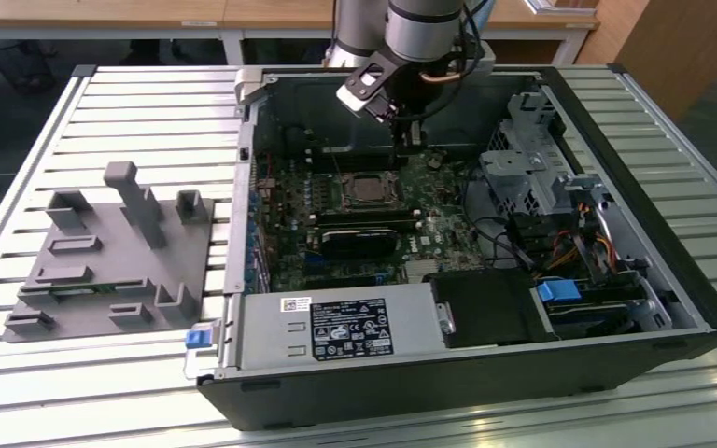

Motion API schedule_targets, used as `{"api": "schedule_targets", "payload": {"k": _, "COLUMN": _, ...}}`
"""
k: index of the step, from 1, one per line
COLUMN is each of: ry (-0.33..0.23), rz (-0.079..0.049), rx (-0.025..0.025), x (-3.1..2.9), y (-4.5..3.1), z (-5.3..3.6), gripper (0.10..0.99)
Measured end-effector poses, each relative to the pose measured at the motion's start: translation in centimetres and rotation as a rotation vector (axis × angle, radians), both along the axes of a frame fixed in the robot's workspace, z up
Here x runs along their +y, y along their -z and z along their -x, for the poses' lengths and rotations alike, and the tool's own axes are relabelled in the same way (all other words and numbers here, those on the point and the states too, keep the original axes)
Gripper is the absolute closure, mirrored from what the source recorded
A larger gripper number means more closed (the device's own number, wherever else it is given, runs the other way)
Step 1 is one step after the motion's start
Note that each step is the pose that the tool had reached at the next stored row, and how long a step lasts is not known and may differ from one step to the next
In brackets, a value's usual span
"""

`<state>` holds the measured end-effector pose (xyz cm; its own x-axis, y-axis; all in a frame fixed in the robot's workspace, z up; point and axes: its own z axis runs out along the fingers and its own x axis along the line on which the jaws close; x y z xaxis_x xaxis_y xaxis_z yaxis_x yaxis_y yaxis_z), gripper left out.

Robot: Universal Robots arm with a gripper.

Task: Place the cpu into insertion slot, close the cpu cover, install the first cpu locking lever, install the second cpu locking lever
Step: 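Close the cpu cover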

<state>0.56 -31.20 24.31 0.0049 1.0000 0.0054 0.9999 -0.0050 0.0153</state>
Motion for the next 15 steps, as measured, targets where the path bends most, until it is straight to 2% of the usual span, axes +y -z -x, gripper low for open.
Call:
{"api": "schedule_targets", "payload": {"k": 9, "ry": 0.000, "rz": 0.000, "rx": 0.0000, "x": 0.00, "y": 0.63, "z": 0.55, "gripper": 0.980}}
{"api": "schedule_targets", "payload": {"k": 15, "ry": 0.000, "rz": 0.000, "rx": 0.0001, "x": 0.00, "y": 0.71, "z": 1.53, "gripper": 0.980}}
